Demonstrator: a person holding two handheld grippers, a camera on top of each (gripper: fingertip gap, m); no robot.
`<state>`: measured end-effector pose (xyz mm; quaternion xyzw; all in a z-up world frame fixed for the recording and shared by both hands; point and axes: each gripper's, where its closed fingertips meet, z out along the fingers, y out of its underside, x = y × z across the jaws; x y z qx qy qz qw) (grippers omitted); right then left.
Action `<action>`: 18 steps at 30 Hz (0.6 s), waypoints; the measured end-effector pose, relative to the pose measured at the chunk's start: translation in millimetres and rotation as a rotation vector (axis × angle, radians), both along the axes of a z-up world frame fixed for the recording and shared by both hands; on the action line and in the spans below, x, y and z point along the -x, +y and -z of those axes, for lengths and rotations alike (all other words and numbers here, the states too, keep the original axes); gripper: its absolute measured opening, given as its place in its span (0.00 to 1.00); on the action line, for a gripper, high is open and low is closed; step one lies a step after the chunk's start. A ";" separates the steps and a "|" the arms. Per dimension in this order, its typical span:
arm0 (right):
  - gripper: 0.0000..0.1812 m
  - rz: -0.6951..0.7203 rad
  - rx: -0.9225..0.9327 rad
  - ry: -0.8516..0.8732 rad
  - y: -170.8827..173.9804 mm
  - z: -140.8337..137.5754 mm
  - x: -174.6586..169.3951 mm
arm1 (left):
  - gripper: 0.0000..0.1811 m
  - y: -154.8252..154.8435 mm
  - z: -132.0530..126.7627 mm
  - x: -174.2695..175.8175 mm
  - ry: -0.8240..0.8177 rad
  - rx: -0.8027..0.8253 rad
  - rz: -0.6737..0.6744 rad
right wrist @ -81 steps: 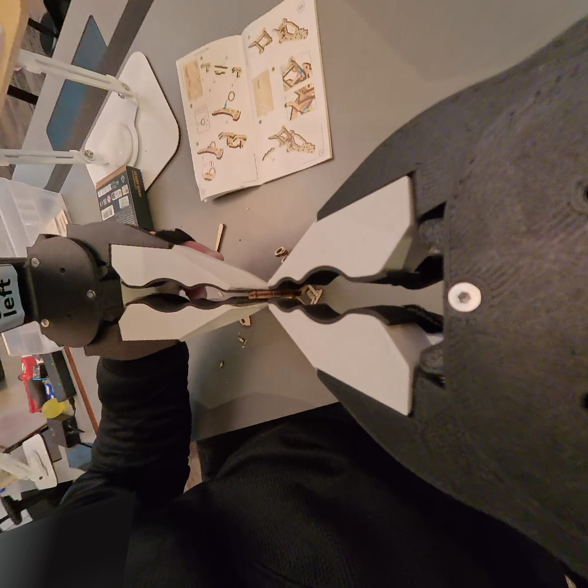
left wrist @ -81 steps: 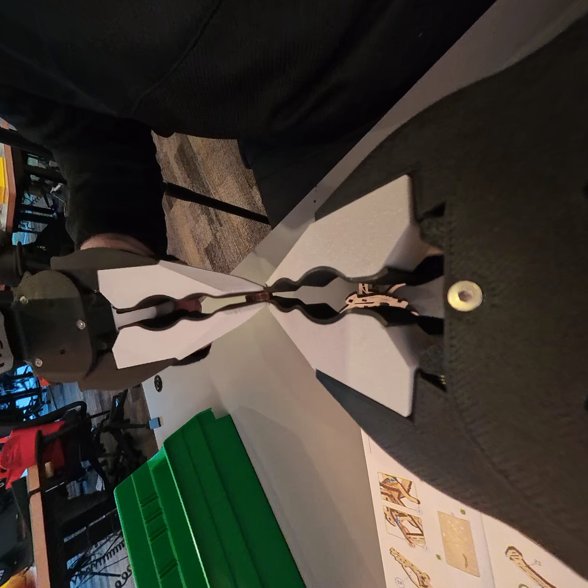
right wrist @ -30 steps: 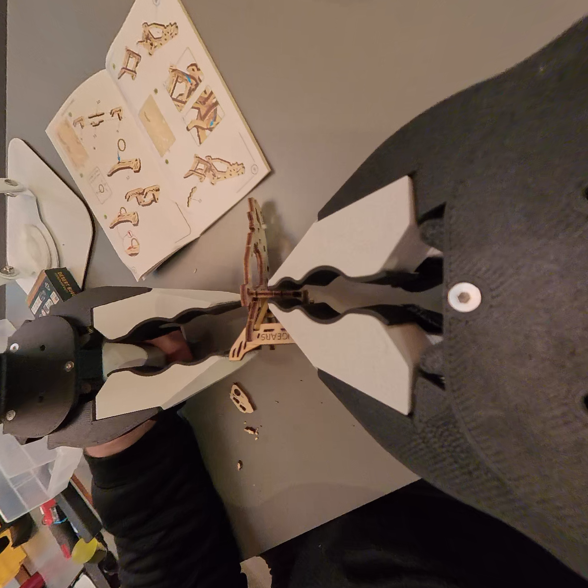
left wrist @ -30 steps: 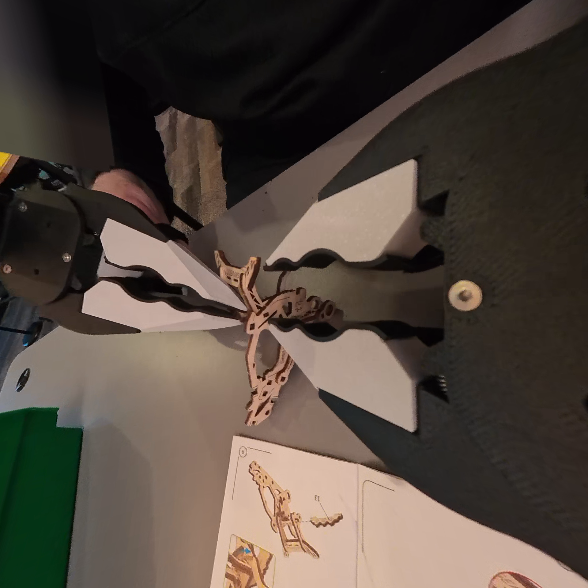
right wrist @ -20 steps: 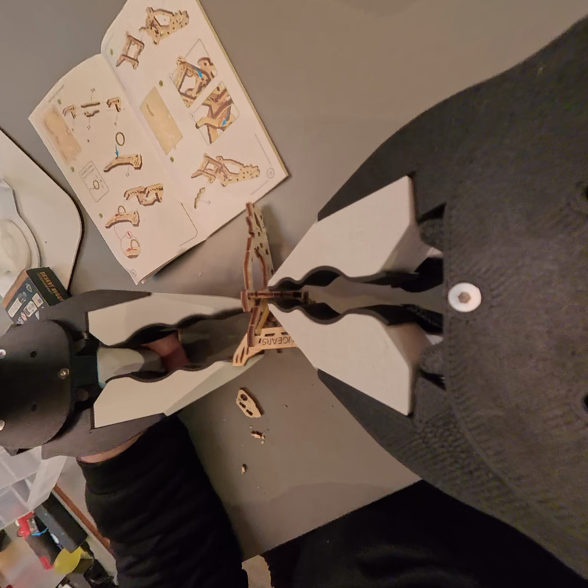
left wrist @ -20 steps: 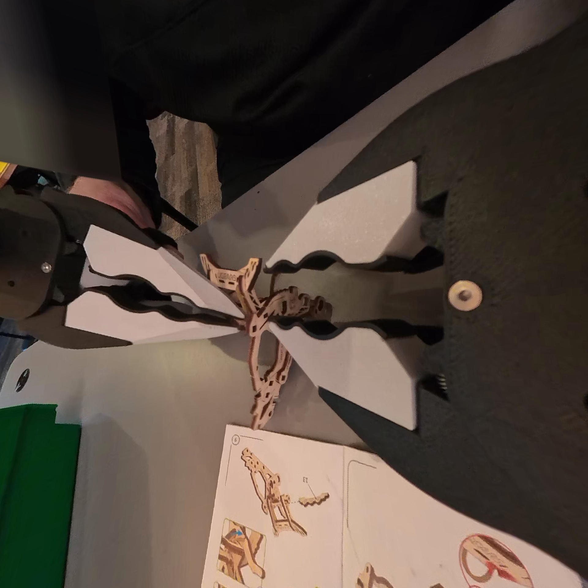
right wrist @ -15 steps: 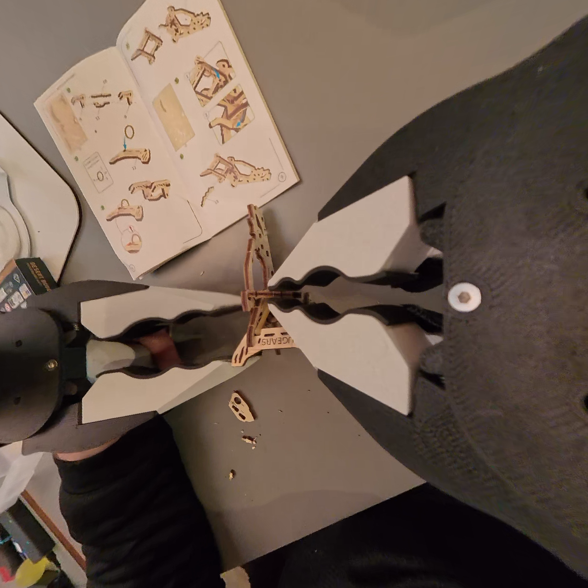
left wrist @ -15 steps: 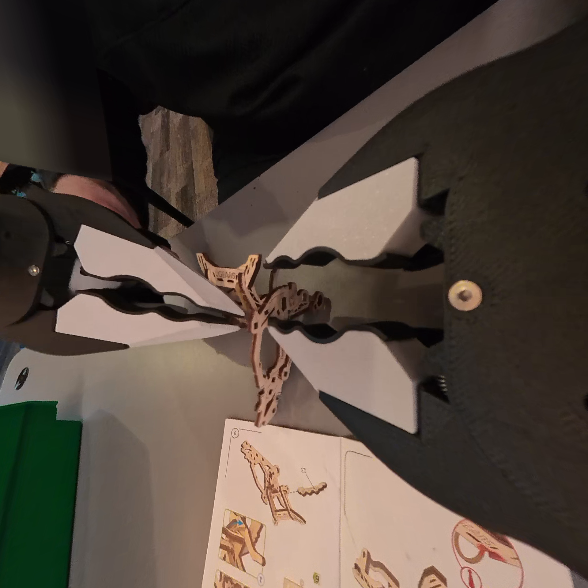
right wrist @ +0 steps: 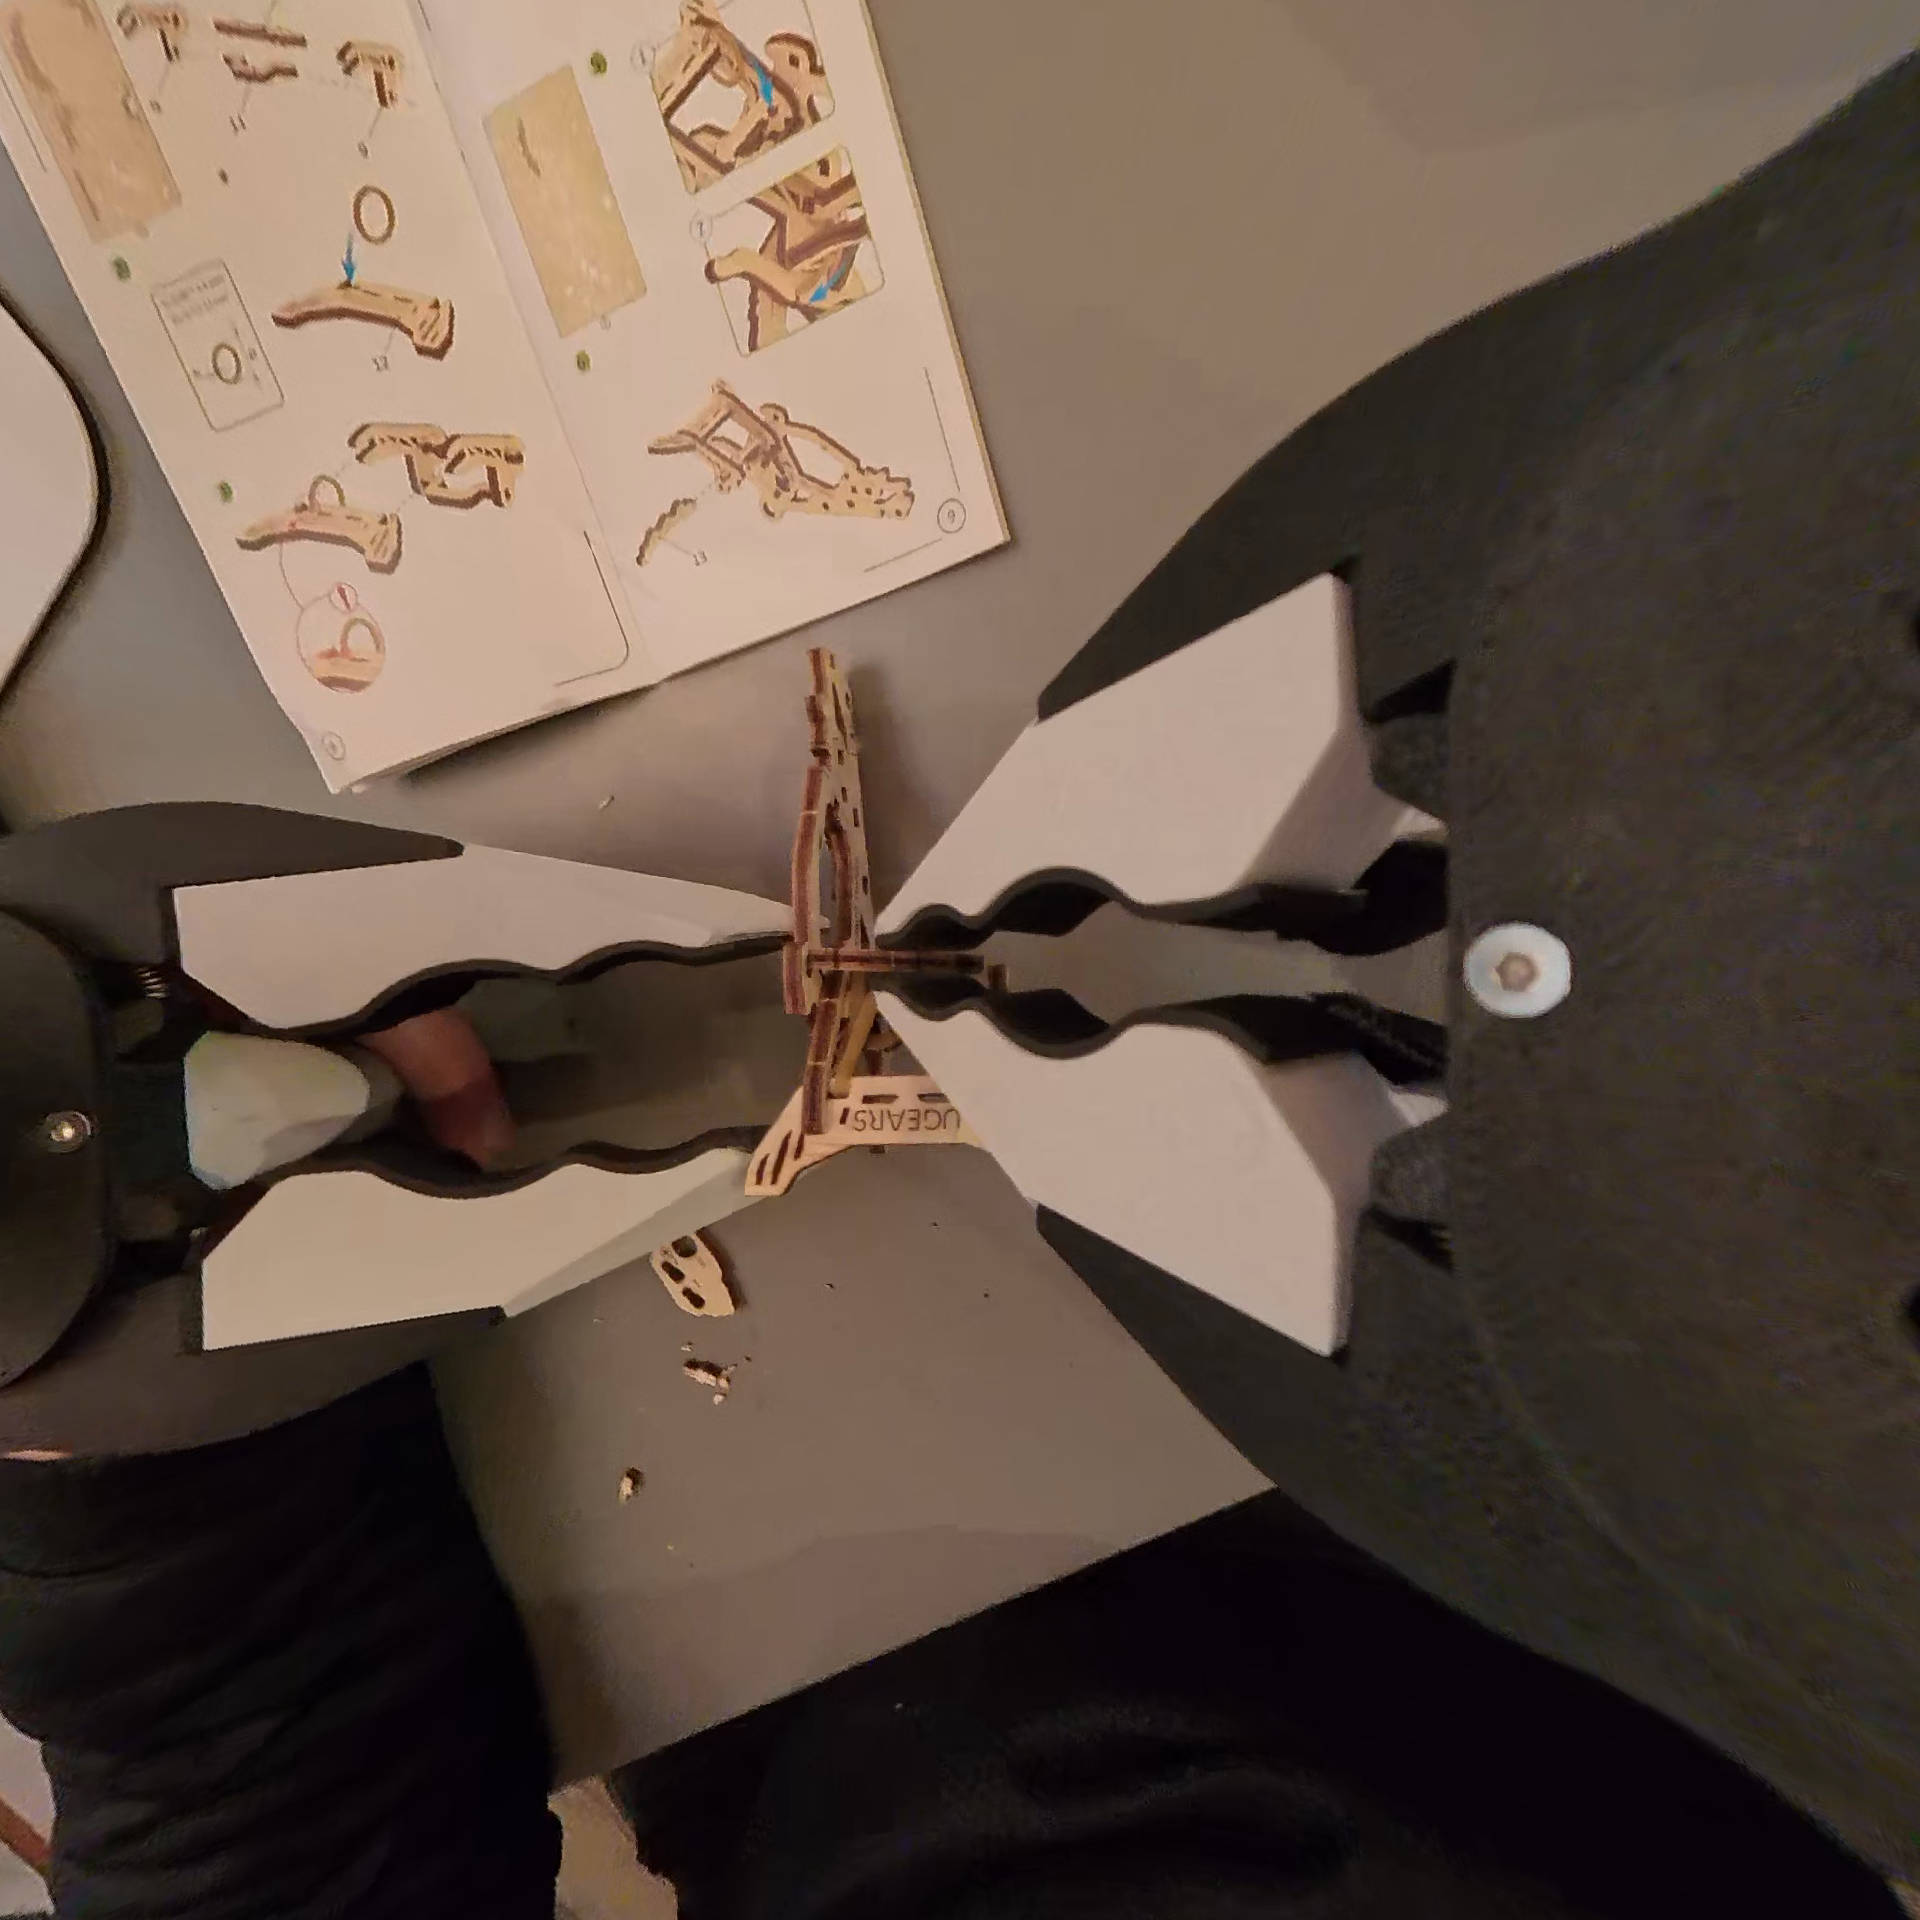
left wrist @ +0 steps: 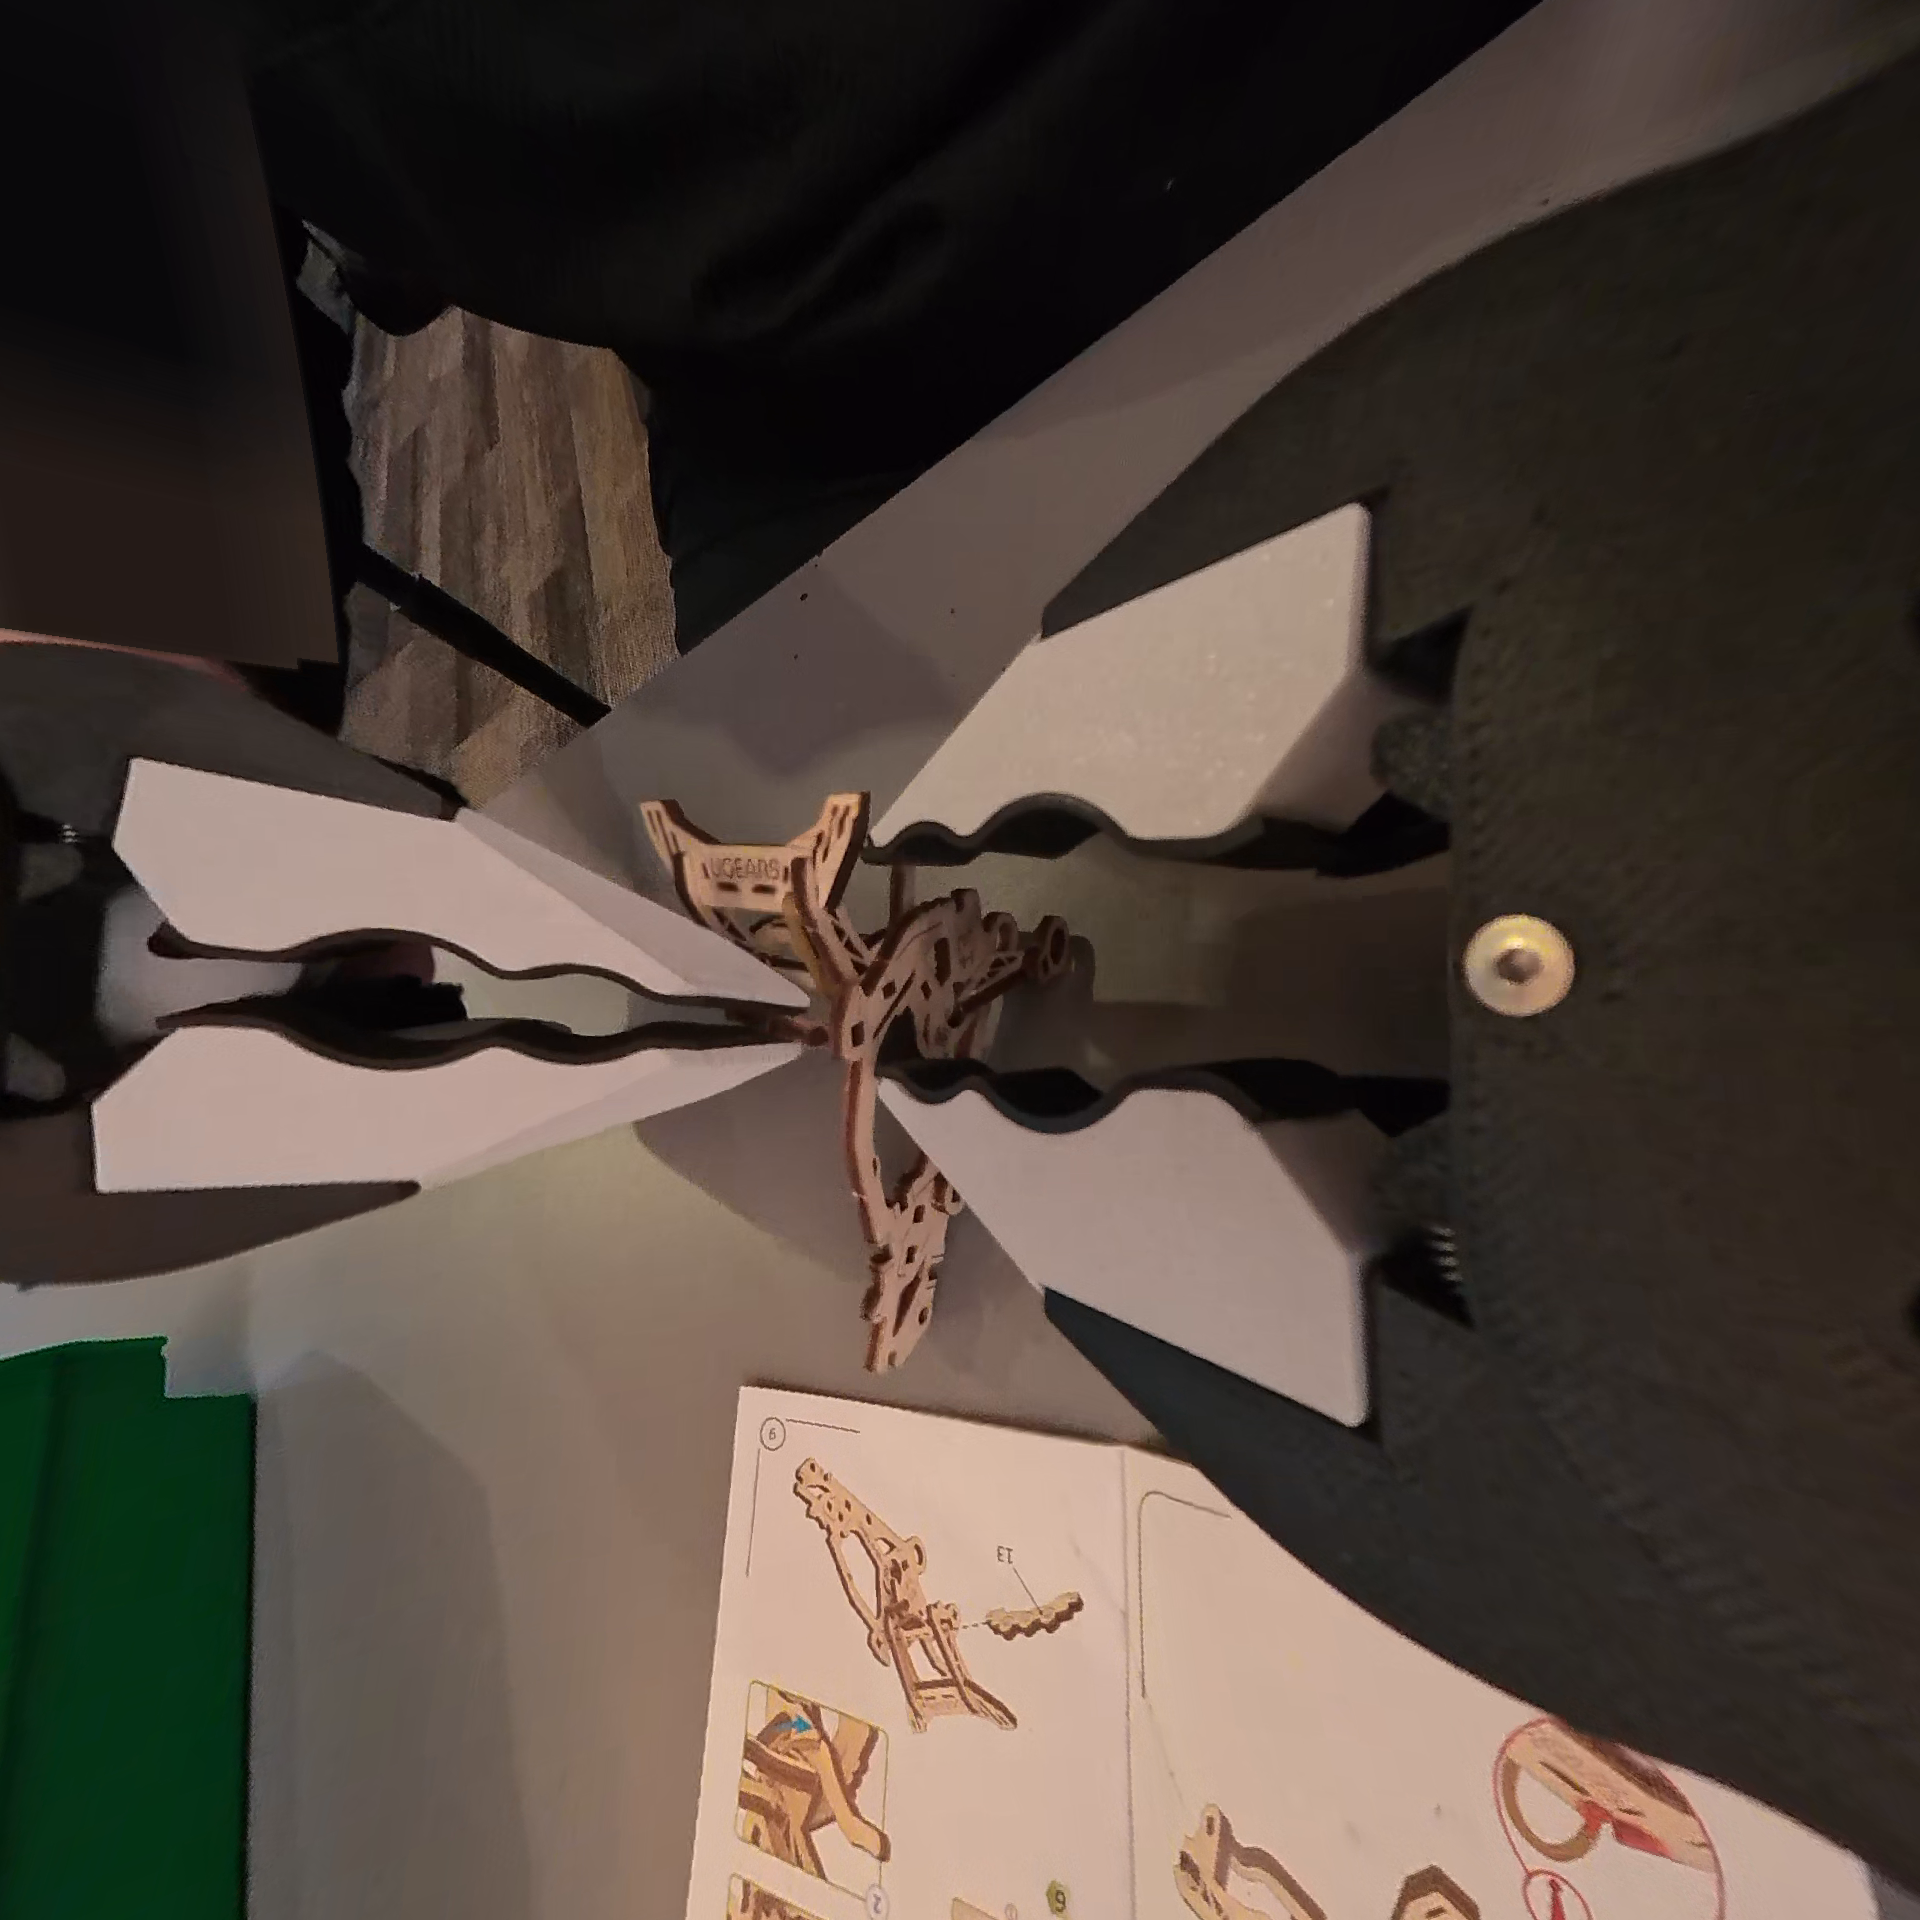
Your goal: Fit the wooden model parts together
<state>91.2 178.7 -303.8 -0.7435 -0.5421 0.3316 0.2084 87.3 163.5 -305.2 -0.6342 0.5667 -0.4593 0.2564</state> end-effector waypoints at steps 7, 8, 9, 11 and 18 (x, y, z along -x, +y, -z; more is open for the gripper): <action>0.00 -0.059 0.125 -0.012 -6.0 -3.9 1.3 | 0.17 -0.4 0.4 -0.8 0.003 -0.006 -0.010; 0.00 -0.063 0.129 -0.022 -6.0 -2.7 1.0 | 0.17 -0.1 1.8 -1.0 0.013 -0.011 -0.012; 0.01 -0.064 0.133 -0.026 -5.7 -2.7 1.3 | 0.17 0.6 2.0 -1.0 0.014 -0.014 -0.017; 0.00 -0.064 0.150 -0.038 -5.8 -2.6 1.2 | 0.16 0.7 1.7 -1.1 0.012 -0.014 -0.018; 0.00 -0.082 0.255 -0.086 -7.7 -3.1 -1.9 | 0.15 -0.2 2.6 -4.7 0.060 -0.100 -0.028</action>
